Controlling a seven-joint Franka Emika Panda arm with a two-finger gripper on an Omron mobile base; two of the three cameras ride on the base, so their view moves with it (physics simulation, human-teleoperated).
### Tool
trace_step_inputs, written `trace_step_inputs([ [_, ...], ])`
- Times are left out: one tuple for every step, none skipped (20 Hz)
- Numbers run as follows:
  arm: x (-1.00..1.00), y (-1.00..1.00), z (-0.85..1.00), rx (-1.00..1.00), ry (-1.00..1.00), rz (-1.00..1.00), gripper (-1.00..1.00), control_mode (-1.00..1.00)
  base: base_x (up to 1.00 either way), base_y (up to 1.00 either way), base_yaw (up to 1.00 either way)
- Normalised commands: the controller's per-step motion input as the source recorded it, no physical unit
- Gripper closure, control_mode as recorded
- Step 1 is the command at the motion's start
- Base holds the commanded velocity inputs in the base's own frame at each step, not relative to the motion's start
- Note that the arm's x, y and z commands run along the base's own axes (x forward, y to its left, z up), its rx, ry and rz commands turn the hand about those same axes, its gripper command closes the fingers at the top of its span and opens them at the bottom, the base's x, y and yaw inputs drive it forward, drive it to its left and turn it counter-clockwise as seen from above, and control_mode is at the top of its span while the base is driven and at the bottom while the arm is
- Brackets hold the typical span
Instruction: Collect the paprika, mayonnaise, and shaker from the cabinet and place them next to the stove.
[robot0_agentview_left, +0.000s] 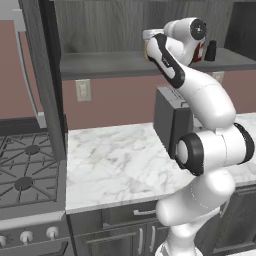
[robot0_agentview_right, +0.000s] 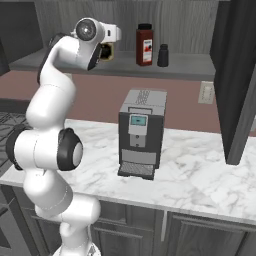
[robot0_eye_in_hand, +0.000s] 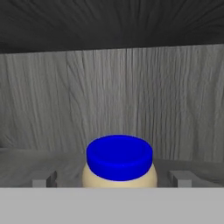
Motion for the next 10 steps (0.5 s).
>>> trace_step_inputs([
  [0.11, 0.0, -0.06, -0.02, 0.0, 0.0, -1.0, -1.0, 0.0, 0.0, 0.0],
  [0.11, 0.0, -0.06, -0.02, 0.0, 0.0, -1.0, -1.0, 0.0, 0.0, 0.0],
  [0.1, 0.0, -0.04, -0.01, 0.0, 0.0, -1.0, -1.0, 0.0, 0.0, 0.0],
  [0.11, 0.0, -0.03, -0.01, 0.0, 0.0, -1.0, -1.0, 0.0, 0.0, 0.0],
  [0.11, 0.0, -0.03, -0.01, 0.0, 0.0, -1.0, -1.0, 0.0, 0.0, 0.0],
  [0.11, 0.0, -0.01, -0.01, 0.0, 0.0, -1.0, -1.0, 0.0, 0.0, 0.0],
  [0.13, 0.0, 0.0, -0.01, 0.0, 0.0, -1.0, -1.0, 0.0, 0.0, 0.0],
  [0.13, 0.0, 0.0, -0.01, 0.0, 0.0, -1.0, -1.0, 0.0, 0.0, 0.0],
  [0.12, 0.0, 0.0, 0.0, 0.0, 0.0, -1.0, -1.0, 0.0, 0.0, 0.0],
  [0.12, 0.0, 0.0, 0.0, 0.0, 0.0, -1.0, -1.0, 0.0, 0.0, 0.0],
])
